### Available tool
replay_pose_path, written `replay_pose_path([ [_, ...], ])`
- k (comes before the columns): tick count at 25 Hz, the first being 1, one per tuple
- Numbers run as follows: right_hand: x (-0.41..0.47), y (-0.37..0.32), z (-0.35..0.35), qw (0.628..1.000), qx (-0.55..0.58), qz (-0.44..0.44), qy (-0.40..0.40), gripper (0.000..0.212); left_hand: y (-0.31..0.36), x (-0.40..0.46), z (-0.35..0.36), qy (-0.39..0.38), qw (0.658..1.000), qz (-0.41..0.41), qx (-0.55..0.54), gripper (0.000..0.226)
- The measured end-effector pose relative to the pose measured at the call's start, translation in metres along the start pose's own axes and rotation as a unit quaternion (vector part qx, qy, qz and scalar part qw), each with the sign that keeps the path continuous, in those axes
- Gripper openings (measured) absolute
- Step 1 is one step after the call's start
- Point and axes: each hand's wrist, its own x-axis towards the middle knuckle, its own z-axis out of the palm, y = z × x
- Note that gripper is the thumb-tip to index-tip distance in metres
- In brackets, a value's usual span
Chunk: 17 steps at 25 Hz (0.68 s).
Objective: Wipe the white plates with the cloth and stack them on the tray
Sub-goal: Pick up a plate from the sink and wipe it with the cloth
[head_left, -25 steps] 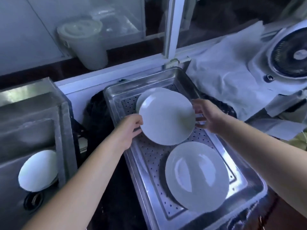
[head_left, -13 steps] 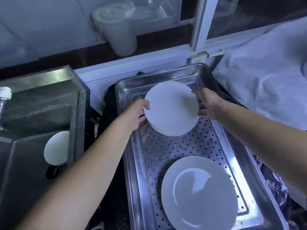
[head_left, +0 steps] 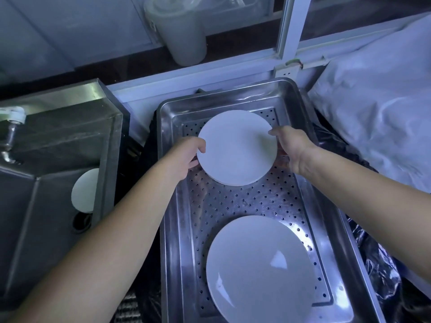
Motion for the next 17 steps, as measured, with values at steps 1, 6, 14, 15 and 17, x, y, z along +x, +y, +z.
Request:
replay_pose_path([
  [1, -0.002, 0.001, 0.000, 1.000, -0.005, -0.002, -0.003, 0.050, -0.001, -0.002, 0.000, -0.005, 1.000, 0.001, -0.006, 0.040],
  [6, -0.032, 0.010, -0.013, 0.988, -0.106, -0.106, -0.036, 0.041, -0.007, -0.022, -0.006, -0.001, 0.998, 0.041, 0.040, 0.045],
  [14, -0.196, 0.093, 0.033, 0.786, -0.413, -0.453, -0.074, 0.066, -0.127, -0.193, -0.093, 0.123, 0.915, 0.287, 0.256, 0.076],
  [15, -0.226, 0.122, 0.052, 0.762, -0.427, -0.480, -0.081, 0.068, -0.162, -0.218, -0.112, 0.147, 0.907, 0.296, 0.262, 0.078],
  [17, -0.266, 0.181, 0.080, 0.742, -0.447, -0.491, -0.091, 0.069, -0.230, -0.256, -0.138, 0.188, 0.901, 0.294, 0.258, 0.081],
])
